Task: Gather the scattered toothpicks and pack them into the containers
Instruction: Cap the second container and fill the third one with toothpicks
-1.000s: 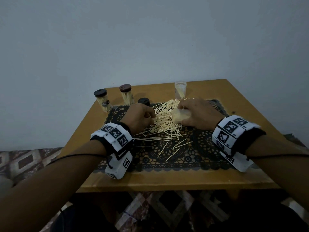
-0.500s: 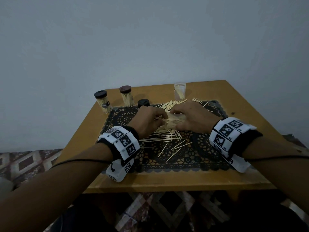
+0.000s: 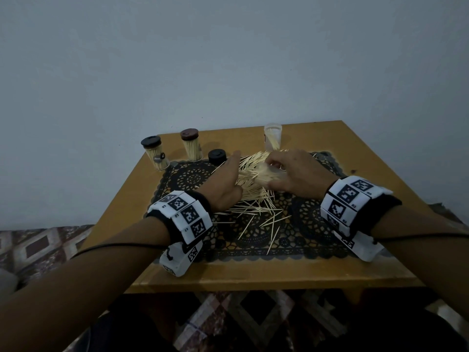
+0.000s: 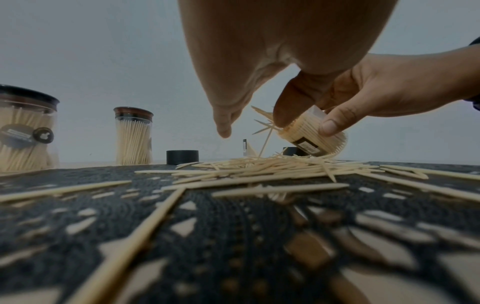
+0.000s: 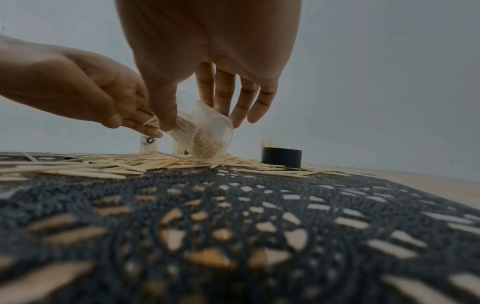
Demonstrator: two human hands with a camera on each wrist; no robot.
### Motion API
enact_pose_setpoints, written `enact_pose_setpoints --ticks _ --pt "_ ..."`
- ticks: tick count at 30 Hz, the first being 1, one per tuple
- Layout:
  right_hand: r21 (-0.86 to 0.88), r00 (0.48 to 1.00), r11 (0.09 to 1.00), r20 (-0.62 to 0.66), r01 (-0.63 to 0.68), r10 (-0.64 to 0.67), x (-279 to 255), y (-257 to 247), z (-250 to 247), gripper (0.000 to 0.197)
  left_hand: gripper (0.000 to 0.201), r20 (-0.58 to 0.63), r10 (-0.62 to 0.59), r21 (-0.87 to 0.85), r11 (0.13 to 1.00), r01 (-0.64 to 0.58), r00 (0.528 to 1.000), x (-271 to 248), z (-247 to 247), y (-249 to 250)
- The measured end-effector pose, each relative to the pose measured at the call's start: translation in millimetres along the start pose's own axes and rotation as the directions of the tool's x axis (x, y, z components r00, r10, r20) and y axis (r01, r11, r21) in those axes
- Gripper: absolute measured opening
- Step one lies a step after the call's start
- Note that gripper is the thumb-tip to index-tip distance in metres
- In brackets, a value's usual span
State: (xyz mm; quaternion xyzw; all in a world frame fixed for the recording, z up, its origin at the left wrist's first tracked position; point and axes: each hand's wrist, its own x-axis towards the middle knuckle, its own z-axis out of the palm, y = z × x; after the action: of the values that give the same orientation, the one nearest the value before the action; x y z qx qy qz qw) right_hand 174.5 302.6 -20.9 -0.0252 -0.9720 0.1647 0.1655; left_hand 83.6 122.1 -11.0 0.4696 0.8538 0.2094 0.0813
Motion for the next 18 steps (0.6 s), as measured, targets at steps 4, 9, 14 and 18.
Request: enact_pose_setpoints --ticks 4,9,14,18 --pt "-0.017 1.000 1.000 -0.019 0.014 -0.014 1.6 1.5 2.8 0.044 0.078 0.028 -0.097 -0.026 0.995 0.098 0.995 1.6 3.6 -0.6" --pt "-0.024 0.999 1.000 -0.033 -0.006 0.005 1.7 -0.2 3.2 0.045 0.059 -0.014 -0.200 -0.067 0.978 0.199 0.980 6.6 5.8 -8.1" --pt "-0.016 1.000 1.000 -0.011 0.018 -0.018 1.3 -2.3 3.3 0.043 0.064 0.152 -0.090 -0.103 0.989 0.106 0.984 5.3 8.8 -5.7" --pt "0.018 0.999 0.999 0.010 0.043 -0.043 0.2 -3.7 2.3 0.042 0.085 0.169 -0.004 -0.227 0.973 0.043 0.986 2.0 6.3 -4.2"
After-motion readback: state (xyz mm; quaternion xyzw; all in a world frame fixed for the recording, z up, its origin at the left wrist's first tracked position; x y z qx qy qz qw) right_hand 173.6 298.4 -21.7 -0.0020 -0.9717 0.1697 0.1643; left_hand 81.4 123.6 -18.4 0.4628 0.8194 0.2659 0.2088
